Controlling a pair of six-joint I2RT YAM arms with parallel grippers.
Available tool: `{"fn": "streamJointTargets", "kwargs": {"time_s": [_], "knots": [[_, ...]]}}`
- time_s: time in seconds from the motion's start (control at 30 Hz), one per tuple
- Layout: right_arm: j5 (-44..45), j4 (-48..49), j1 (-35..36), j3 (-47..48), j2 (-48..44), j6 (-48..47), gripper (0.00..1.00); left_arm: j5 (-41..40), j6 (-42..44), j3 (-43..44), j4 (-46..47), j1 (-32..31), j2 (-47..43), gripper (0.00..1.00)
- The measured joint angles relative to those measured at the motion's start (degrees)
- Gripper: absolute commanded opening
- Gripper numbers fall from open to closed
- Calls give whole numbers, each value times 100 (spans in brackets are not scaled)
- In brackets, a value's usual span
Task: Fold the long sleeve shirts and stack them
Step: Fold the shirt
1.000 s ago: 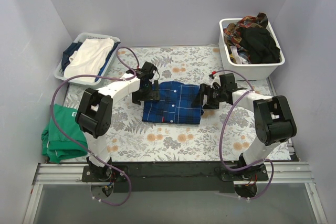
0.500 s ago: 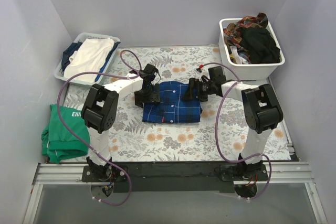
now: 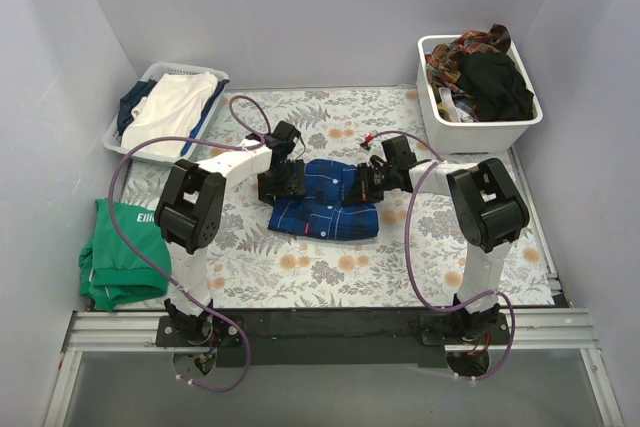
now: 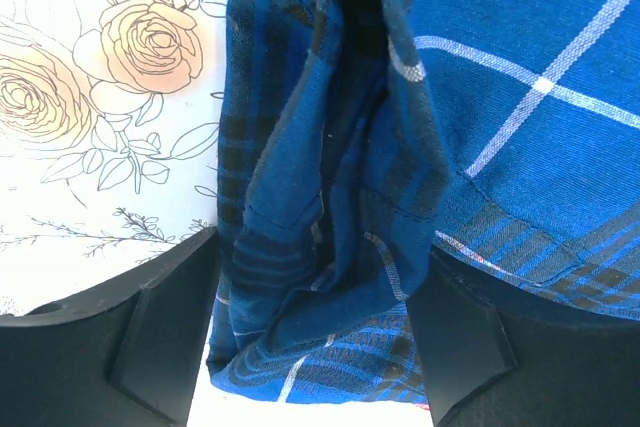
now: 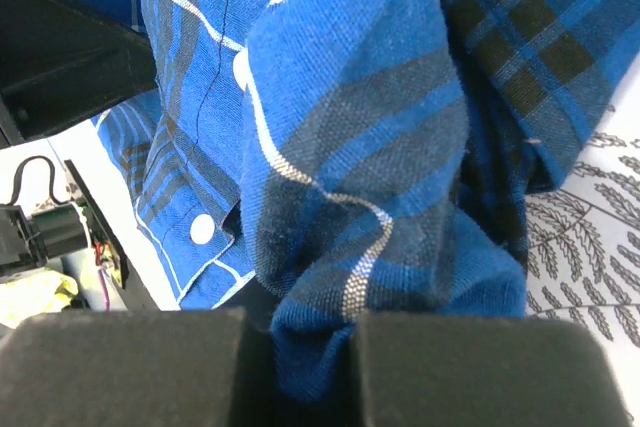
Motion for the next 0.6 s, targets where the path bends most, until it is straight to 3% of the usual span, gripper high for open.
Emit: {"fn": "streamJointTargets", "kwargs": {"time_s": [0.2, 0.6], "knots": [[240, -372, 35, 2, -245, -15, 1, 74, -28, 264, -177, -20, 0, 77], [1585, -2315, -20, 1141, -1108, -756, 1, -280, -225, 2339, -745, 160, -271, 79]]}}
